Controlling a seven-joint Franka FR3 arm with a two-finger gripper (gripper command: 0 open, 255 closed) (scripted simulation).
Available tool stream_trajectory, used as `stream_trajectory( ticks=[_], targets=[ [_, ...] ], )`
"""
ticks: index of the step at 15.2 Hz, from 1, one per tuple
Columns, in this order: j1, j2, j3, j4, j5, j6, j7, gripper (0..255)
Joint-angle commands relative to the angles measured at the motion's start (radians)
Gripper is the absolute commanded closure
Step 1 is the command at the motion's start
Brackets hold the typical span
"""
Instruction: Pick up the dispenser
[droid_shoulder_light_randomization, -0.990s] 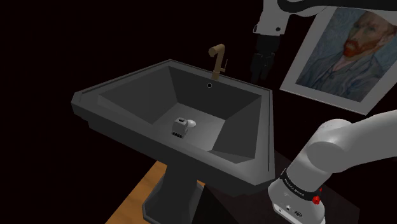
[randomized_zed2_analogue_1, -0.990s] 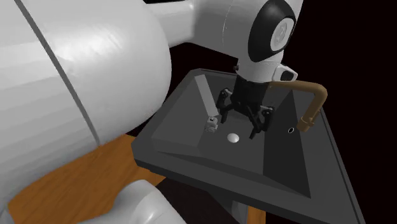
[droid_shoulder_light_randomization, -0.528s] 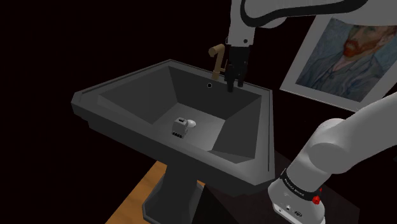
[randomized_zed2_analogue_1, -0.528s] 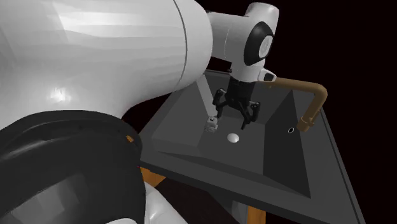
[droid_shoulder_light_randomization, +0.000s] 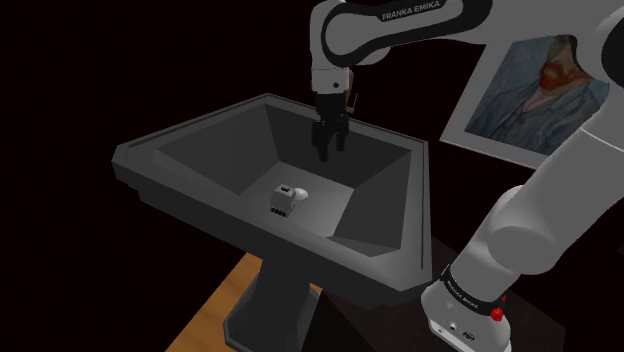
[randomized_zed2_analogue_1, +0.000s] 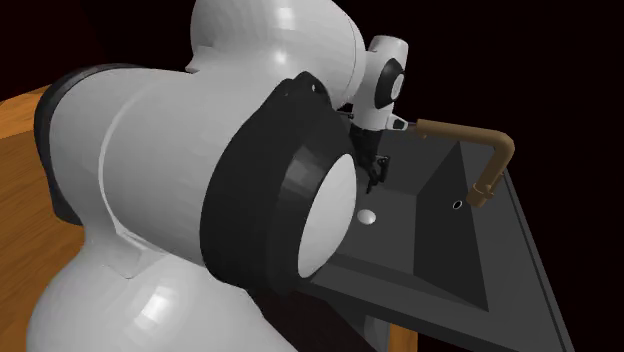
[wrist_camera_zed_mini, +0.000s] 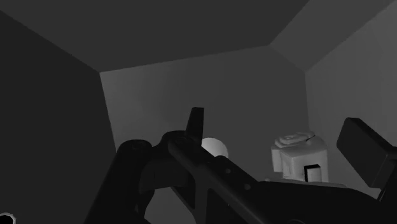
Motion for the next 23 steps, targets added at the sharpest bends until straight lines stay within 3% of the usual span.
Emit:
stream_trajectory(
  ticks=[1, 10, 20, 21, 23],
  targets=[
    [0.015, 0.071, 0.020, 0.032, -0.003, 0.021, 0.016, 0],
    [0.094, 0.426, 0.076, 0.283, -0.052, 0.036, 0.077, 0],
    [0.101, 0.481, 0.073, 0.249, -0.065, 0.123, 0.080, 0],
    [0.101, 0.484, 0.073, 0.253, -0.065, 0.121, 0.081, 255],
    [0.101, 0.483, 0.073, 0.253, -0.065, 0.120, 0.081, 255]
  ],
)
